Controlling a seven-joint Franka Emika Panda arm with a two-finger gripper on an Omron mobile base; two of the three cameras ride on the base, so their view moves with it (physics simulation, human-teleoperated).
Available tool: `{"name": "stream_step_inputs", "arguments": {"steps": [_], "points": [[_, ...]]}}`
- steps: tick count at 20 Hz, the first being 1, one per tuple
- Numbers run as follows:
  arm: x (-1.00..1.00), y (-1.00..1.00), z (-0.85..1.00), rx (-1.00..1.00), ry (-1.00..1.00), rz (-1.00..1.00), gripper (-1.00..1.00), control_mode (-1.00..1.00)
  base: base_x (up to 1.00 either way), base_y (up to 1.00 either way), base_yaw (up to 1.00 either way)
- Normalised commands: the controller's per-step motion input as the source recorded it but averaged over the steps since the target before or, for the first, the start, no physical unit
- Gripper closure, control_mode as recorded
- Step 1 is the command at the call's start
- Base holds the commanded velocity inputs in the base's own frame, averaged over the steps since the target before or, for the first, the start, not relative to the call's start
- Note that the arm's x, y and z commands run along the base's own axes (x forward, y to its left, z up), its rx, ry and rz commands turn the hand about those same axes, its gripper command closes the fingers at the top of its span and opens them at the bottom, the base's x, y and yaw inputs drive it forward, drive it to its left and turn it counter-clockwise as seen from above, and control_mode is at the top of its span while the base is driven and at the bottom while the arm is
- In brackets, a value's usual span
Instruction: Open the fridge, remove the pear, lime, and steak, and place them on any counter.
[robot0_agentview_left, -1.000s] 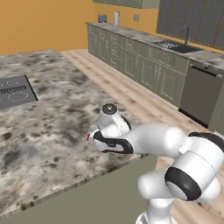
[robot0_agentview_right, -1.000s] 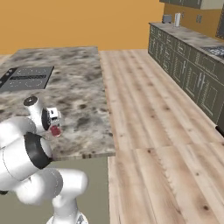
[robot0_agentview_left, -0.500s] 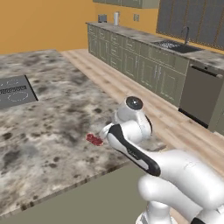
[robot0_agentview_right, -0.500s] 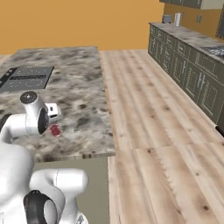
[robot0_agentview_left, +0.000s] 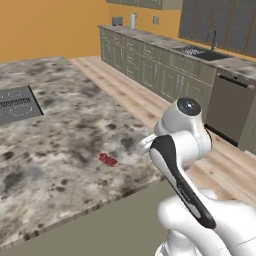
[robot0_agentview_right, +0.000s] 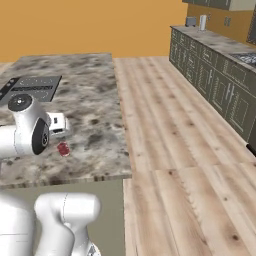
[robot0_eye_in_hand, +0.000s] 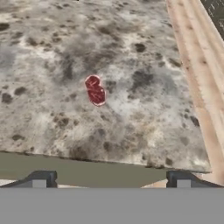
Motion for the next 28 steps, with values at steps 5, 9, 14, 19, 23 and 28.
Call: {"name": "stream_step_inputs", "arguments": {"steps": [5, 9, 14, 19, 23, 28], "points": [[-0.60, -0.40, 0.00, 0.00, -0.06, -0.04, -1.00, 1.00, -0.28, -0.09, -0.08], [0.00, 0.00, 0.00, 0.00, 0.00, 0.00, -1.00, 1.00, -0.37, -0.31, -0.73], [0.00, 0.00, 0.00, 0.00, 0.00, 0.00, -1.00, 1.00, -0.30, -0.29, -0.78], [0.00, 0.00, 0.00, 0.00, 0.00, 0.00, -1.00, 1.00, -0.27, -0.61, -0.71], [0.00, 0.00, 0.00, 0.00, 0.00, 0.00, -1.00, 1.00, -0.09, -0.76, -0.71], [0.00, 0.00, 0.00, 0.00, 0.00, 0.00, -1.00, 1.00, 0.04, -0.79, -0.73]]}}
